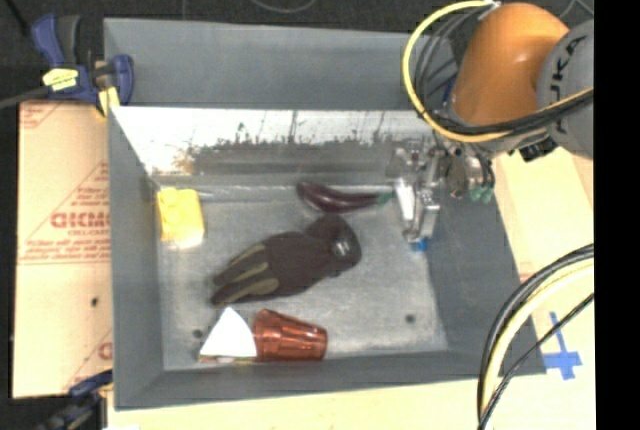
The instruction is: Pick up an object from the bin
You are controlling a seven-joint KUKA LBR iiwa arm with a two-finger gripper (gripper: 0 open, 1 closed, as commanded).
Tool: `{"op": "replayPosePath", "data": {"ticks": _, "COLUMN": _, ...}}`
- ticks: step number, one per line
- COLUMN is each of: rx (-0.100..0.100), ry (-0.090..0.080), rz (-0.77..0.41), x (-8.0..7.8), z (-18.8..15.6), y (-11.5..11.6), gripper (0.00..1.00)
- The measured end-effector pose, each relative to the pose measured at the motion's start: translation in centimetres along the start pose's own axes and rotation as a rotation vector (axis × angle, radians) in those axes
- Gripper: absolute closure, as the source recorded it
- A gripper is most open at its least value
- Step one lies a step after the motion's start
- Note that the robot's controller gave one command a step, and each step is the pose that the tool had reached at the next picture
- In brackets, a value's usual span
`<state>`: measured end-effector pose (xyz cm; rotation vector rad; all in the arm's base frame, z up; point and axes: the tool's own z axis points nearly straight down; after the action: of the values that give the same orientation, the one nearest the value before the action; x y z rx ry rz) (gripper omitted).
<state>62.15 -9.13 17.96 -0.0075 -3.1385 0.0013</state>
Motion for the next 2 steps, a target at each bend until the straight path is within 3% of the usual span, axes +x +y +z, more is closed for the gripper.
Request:
{"op": "replayPosePath", "data": {"ticks": 1, "rx": 0.001, "ry": -0.007, "rz": -0.001, "x": -0.1, "z": -0.5, "y": 0.0, "gripper": 0.00}}
{"op": "replayPosePath", "data": {"ticks": 2, "rx": 0.003, "ry": -0.013, "rz": -0.064, "x": -0.6, "z": 2.6, "y": 1.5, "gripper": 0.00}}
